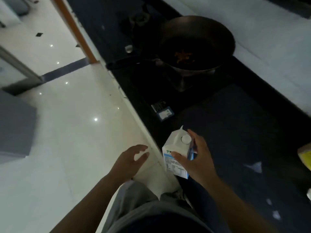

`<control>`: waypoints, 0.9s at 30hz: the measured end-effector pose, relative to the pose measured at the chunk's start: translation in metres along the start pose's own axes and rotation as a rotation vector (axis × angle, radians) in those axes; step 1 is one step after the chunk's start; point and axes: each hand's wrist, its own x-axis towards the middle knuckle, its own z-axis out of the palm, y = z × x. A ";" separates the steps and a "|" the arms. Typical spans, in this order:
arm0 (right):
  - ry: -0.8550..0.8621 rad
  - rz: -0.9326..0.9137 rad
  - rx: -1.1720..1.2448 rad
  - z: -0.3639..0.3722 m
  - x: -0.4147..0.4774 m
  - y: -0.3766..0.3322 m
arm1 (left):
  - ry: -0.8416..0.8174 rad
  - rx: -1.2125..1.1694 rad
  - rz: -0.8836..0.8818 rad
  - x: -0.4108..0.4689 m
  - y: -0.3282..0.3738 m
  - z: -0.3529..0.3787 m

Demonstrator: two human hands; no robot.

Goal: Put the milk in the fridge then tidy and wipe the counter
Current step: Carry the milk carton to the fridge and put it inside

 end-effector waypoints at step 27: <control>-0.935 -0.757 -0.157 0.591 0.004 -0.262 | 1.052 -0.346 -0.594 -0.212 -0.347 -0.335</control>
